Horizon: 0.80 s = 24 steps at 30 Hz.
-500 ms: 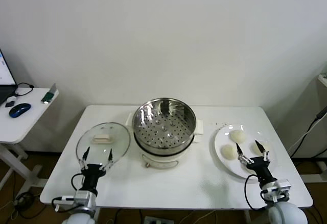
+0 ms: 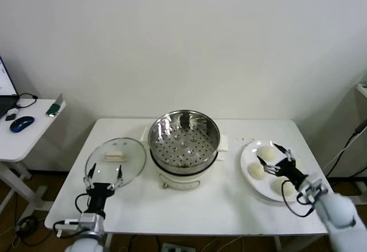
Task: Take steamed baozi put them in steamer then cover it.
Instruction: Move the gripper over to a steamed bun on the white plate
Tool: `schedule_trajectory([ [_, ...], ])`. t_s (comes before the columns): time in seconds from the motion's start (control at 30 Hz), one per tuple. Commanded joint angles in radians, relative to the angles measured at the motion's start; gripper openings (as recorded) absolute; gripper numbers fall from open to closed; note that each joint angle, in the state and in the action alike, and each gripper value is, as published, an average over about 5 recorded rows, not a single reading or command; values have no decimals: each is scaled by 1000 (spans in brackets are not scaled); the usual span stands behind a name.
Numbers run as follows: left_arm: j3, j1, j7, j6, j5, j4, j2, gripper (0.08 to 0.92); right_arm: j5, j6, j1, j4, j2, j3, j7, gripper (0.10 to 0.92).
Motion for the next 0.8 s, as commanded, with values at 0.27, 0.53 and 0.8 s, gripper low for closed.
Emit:
schedule_trajectory([
  [0.27, 2, -5, -12, 9, -19, 9, 18, 823, -290, 62, 951, -458, -193, -951, -457, 823],
  [0.53, -3, -2, -23, 5, -31, 10, 28, 823, -416, 162, 1032, -700, 32, -1020, -448, 823],
  [0.8, -13, -5, -35, 8, -43, 23, 53, 823, -455, 162, 1024, -836, 195, -1020, -451, 823],
])
